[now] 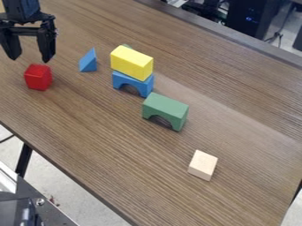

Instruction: Place the red cube on top of the yellow block

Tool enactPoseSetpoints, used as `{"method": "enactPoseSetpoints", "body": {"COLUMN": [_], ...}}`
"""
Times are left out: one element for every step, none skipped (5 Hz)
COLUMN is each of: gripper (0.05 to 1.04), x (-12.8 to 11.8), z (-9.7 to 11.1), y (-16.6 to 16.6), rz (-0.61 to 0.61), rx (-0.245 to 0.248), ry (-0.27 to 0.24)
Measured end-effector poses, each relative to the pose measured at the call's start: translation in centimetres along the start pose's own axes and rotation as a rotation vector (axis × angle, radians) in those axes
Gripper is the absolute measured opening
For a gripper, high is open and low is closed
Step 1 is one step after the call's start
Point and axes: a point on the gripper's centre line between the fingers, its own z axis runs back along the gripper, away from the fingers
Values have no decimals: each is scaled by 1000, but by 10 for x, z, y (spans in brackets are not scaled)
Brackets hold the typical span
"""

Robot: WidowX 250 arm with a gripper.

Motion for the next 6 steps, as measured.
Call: {"method": "enactPoseSetpoints", "body": {"gripper": [1000, 1000, 1000, 999, 1000, 957], "x": [-2, -5, -5, 1, 4, 7], "z": [-3, -10, -17, -19, -32, -39], "y": [-3, -4, -6, -10, -10, -11], "rz": [7, 5, -8, -20, -24, -18], "rx": [-14, -13, 9, 29, 44, 41], "ry": [0, 2, -11, -36, -26, -25]}}
